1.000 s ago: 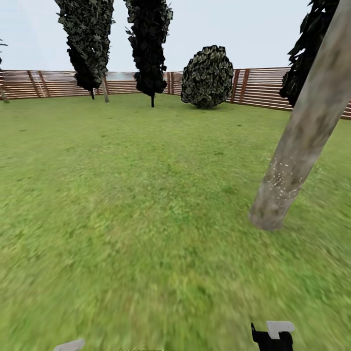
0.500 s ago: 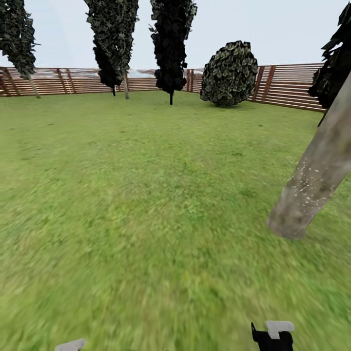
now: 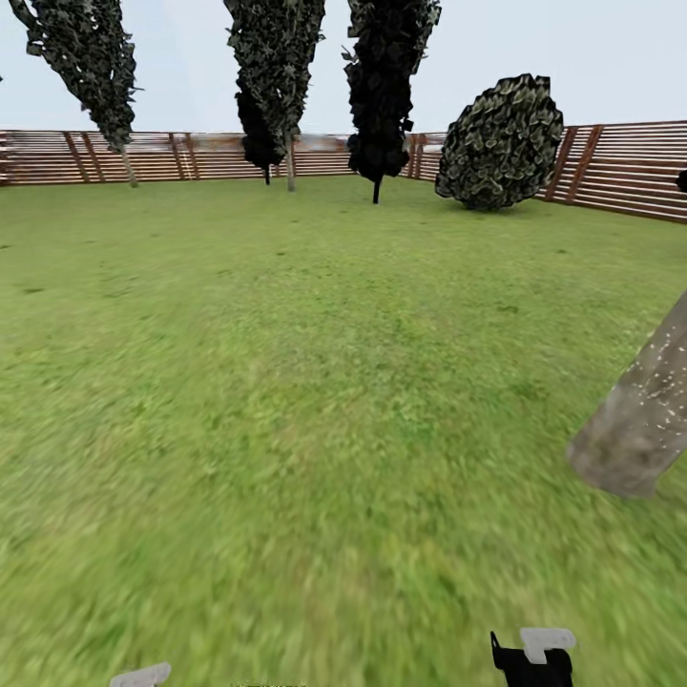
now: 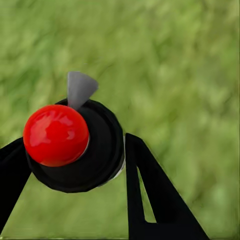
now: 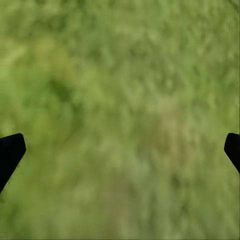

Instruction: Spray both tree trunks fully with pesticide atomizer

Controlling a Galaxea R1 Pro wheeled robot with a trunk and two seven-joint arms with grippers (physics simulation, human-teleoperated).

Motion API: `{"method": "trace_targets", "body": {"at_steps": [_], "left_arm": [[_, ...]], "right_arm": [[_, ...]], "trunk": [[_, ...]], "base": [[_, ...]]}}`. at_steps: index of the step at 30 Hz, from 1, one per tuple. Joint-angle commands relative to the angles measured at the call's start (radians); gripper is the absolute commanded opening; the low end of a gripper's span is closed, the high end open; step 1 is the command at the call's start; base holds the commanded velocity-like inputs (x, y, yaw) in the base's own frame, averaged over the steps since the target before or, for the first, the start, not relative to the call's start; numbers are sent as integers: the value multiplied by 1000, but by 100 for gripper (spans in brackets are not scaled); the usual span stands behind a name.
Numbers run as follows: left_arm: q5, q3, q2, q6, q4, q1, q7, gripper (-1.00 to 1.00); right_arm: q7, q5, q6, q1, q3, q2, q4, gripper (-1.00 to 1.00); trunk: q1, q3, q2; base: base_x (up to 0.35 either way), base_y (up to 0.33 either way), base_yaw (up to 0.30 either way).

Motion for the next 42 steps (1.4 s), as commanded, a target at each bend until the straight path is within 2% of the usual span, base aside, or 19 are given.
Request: {"method": "trace_targets", "body": {"at_steps": [1,11,20,25,42], "left_arm": [[9,0,0,-3,2,-1,-5,-100],[19,3,2,-3,3,-1,-2,-100],[22,7,3,-2,4,-1,0,-100],[22,8,4,-1,4,-1,1,-100],[22,8,6,-1,4,-1,1,-100]], "right_arm": [[-3,11,-4,-1,-7,0,1,100],[-4,11,-4,-1,-7,0,1,100],[-4,11,-4,-1,-7,0,1,100],[-3,11,-4,-1,-8,0,32,100],[-3,11,-4,-1,-9,0,35,100]], "trunk": [[0,-1,0],[0,-1,0],[0,-1,0],[0,-1,0],[0,-1,0]], "base": [[0,0,279],[0,23,279],[74,287,279],[200,277,279],[218,261,263]]}}
